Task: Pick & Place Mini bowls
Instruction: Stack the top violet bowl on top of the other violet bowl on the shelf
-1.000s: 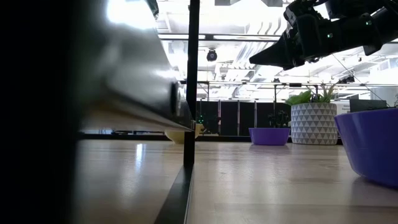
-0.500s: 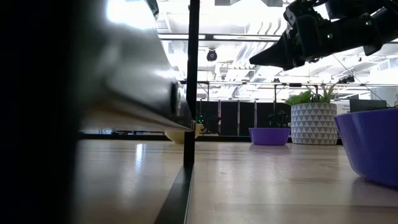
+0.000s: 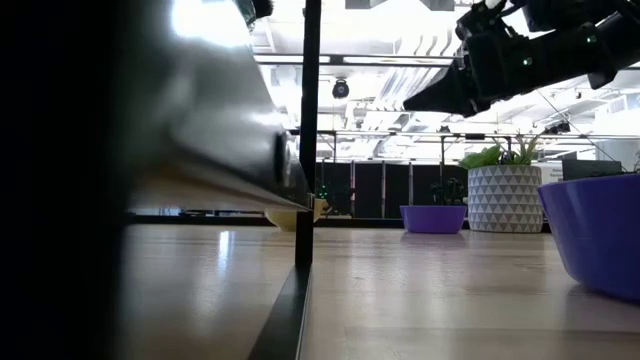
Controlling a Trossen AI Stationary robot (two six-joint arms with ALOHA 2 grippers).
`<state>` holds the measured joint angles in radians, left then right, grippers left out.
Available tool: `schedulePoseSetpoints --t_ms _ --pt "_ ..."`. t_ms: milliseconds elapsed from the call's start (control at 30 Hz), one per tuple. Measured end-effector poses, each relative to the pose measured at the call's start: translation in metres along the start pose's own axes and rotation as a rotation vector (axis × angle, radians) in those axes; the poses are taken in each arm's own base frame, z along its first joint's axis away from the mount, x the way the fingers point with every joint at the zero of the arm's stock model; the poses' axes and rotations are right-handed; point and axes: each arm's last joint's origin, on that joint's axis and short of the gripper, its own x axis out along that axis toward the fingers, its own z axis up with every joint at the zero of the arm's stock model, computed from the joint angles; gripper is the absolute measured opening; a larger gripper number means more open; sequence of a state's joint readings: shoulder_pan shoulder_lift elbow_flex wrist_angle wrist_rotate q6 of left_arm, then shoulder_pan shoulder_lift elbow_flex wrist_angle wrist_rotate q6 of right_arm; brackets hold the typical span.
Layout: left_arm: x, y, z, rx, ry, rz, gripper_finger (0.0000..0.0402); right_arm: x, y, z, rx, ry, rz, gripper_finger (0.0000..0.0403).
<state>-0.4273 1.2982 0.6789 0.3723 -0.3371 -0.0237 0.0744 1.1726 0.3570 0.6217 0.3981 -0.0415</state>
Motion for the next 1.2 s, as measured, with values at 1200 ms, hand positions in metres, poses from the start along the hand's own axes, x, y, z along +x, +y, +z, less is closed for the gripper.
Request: schedulePoseSetpoints --t_ms 1200 --pt "-0.030 0.081 -0.074 -0.210 -0.132 0.189 0.0000 0.028 -0.087 -0.030 -0.006 0.637 -0.252 0.0132"
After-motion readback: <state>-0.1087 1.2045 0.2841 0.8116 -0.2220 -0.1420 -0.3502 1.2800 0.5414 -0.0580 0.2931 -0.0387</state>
